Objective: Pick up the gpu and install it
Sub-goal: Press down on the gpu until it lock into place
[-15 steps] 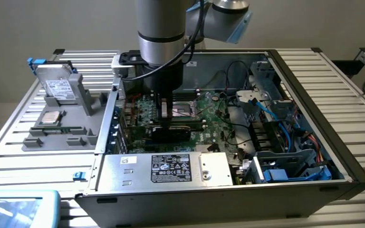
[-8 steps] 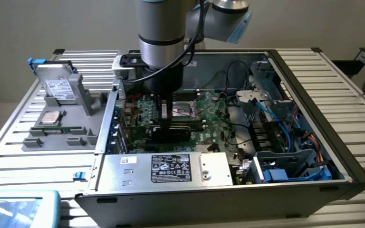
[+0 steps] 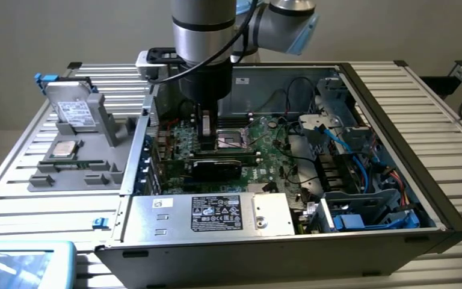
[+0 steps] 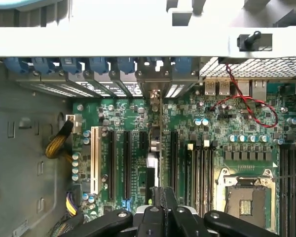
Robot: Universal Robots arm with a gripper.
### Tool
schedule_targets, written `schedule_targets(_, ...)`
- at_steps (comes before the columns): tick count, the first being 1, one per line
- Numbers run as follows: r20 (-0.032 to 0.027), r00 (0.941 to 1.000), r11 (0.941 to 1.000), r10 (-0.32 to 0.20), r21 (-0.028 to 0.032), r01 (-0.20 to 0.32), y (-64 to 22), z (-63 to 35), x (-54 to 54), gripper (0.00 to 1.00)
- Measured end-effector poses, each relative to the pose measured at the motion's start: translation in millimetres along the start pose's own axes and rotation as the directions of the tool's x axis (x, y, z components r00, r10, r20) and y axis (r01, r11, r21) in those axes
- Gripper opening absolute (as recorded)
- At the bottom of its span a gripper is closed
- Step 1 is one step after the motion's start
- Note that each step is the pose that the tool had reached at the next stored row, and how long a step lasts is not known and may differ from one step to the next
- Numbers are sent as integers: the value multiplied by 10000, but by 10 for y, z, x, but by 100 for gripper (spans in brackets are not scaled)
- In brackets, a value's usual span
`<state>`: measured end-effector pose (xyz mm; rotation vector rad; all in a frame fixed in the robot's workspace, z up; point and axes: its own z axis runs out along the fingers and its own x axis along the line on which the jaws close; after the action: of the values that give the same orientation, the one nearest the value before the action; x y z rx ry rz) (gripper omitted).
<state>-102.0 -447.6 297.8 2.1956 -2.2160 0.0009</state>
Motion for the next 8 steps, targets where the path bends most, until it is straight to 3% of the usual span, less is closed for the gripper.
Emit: schedule_targets(8,-1,10000,10000,1,-11,-1,0,-5,0,12)
